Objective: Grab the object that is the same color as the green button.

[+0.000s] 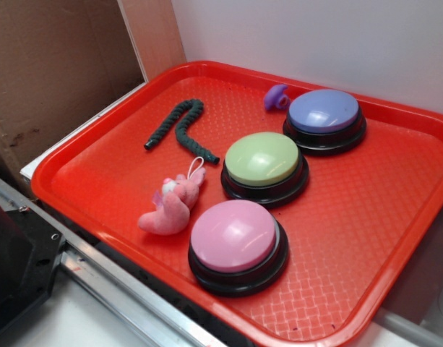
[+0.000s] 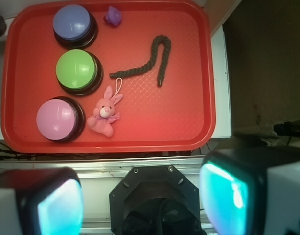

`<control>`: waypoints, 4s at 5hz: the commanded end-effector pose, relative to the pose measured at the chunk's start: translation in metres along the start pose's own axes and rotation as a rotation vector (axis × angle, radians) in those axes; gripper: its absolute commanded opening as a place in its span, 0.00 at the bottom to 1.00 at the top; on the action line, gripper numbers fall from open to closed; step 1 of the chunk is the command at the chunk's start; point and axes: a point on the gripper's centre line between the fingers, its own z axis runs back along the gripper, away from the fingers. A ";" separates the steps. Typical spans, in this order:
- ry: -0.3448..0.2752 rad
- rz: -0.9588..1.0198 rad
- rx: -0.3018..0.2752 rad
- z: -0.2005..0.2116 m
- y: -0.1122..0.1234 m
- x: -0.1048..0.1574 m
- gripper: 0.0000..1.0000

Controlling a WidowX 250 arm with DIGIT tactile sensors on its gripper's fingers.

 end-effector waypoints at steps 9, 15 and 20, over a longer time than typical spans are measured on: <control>-0.149 1.139 0.123 -0.213 0.028 0.099 1.00; -0.143 1.135 0.060 -0.243 0.046 0.127 0.00; 0.012 0.526 0.038 -0.134 0.039 0.130 0.00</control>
